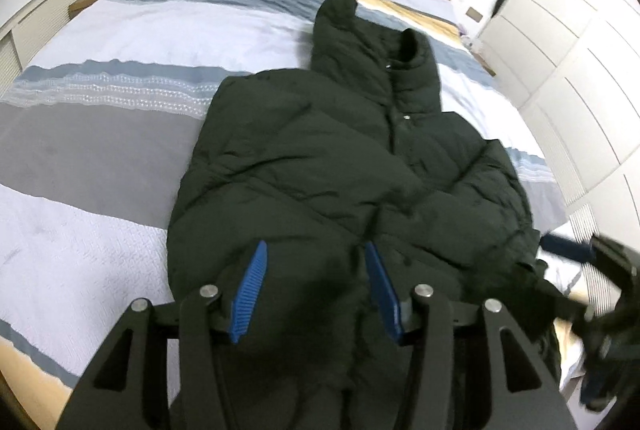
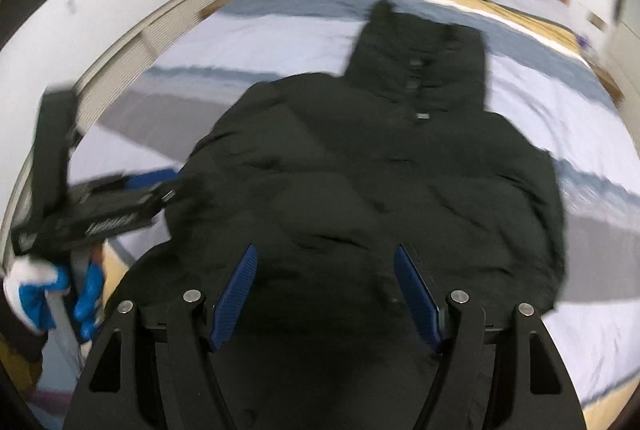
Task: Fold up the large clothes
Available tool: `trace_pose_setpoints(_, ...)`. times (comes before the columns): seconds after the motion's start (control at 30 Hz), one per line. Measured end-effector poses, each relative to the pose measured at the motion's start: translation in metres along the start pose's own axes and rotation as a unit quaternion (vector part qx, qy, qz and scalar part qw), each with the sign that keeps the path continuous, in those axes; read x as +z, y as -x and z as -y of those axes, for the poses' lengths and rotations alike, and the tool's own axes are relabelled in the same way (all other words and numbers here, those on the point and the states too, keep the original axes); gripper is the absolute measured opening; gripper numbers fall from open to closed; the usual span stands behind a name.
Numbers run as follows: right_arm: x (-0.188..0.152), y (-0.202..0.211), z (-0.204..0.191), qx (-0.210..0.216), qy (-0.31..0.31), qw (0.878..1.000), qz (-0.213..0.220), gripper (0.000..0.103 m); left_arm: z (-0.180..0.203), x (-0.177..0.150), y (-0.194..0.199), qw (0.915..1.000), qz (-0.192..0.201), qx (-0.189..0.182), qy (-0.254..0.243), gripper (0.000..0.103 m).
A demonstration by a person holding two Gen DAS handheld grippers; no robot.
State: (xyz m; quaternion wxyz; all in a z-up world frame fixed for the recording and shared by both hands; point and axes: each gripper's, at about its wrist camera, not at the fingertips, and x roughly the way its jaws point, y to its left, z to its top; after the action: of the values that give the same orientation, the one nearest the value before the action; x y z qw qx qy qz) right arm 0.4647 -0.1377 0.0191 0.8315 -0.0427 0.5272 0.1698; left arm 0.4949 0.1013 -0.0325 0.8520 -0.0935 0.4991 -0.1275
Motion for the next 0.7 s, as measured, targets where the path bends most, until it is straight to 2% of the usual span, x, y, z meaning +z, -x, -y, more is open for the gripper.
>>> trace_pose_setpoints(0.17, -0.017, -0.042, -0.011, -0.020, 0.034, 0.998, -0.040, 0.070, -0.010, -0.013, -0.035, 0.9995, -0.022, 0.022, -0.008, 0.050)
trace_pose_setpoints(0.3, -0.038, -0.069, 0.009, -0.028, 0.020, 0.997, -0.072, 0.070, -0.009, -0.025, -0.051, 0.9995, -0.014, 0.027, -0.003, 0.051)
trace_pose_setpoints(0.43, -0.057, -0.078, 0.018, -0.026, 0.032, 0.996, -0.073, 0.071, -0.004, -0.035, -0.055, 0.9993, 0.007, 0.036, -0.007, 0.053)
trace_pose_setpoints(0.7, -0.066, -0.079, 0.021, -0.025, 0.040, 0.997, -0.066, 0.071, -0.002, -0.047, -0.054, 0.9988, 0.018, 0.045, -0.003, 0.055)
